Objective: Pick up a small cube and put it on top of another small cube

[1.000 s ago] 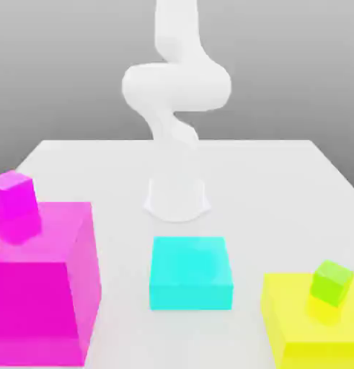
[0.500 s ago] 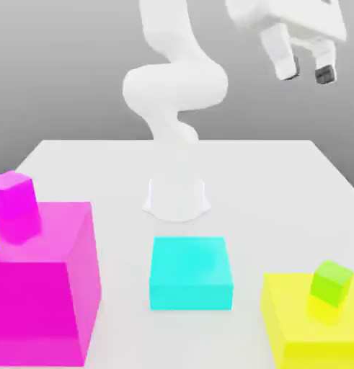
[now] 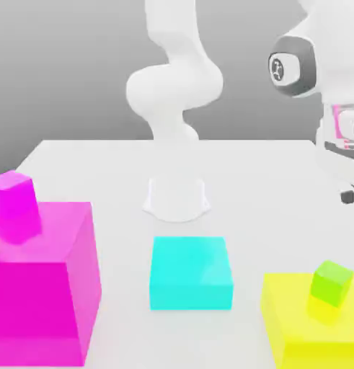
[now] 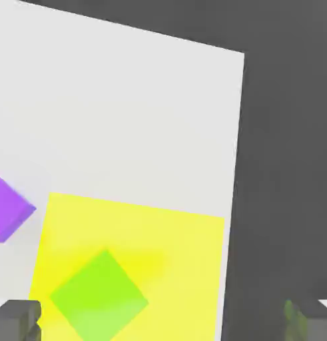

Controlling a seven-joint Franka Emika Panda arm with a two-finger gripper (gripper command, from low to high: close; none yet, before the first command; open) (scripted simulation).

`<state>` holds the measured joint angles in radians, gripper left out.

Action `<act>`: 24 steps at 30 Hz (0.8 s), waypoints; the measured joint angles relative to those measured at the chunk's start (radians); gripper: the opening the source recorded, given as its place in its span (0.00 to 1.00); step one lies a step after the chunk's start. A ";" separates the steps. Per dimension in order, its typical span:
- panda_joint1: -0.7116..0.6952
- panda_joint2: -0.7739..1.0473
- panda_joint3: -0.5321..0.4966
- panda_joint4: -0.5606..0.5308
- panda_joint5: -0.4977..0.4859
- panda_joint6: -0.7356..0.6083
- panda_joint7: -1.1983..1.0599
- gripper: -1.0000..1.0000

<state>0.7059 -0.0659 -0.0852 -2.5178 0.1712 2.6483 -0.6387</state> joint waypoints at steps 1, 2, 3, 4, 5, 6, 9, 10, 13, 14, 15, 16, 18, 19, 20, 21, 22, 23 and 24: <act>0.013 0.022 0.007 -0.007 -0.002 0.011 -0.039 0.50; 0.028 0.043 0.011 -0.014 -0.006 0.023 -0.076 0.50; 0.040 0.065 0.017 -0.021 -0.011 0.034 -0.113 0.50; 0.051 0.086 0.023 -0.028 -0.018 0.046 -0.148 0.50; 0.060 0.107 0.030 -0.035 -0.028 0.057 -0.182 0.50; 0.068 0.128 0.036 -0.042 -0.039 0.069 -0.214 0.50; 0.087 0.190 0.053 -0.063 -0.089 0.104 -0.298 0.50; 0.094 0.211 0.058 -0.071 -0.111 0.116 -0.322 0.50; 0.108 0.291 0.063 -0.073 -0.156 0.172 -0.360 0.50; 0.110 0.326 0.063 -0.067 -0.159 0.200 -0.364 0.50; 0.111 0.362 0.064 -0.060 -0.158 0.228 -0.367 0.50; 0.109 0.398 0.067 -0.053 -0.155 0.257 -0.370 0.50; 0.104 0.435 0.071 -0.046 -0.153 0.286 -0.371 0.00; 0.104 0.435 0.071 -0.046 -0.153 0.286 -0.371 0.00; 0.104 0.435 0.071 -0.046 -0.153 0.285 -0.371 0.00; 0.104 0.435 0.071 -0.046 -0.153 0.285 -0.372 0.00; 0.104 0.435 0.071 -0.046 -0.153 0.284 -0.372 0.00; 0.103 0.454 0.073 -0.043 -0.151 0.299 -0.373 0.00; 0.104 0.444 0.072 -0.045 -0.153 0.291 -0.373 0.00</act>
<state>0.8103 0.3784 -0.0135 -2.5623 0.0187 2.9395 -1.0113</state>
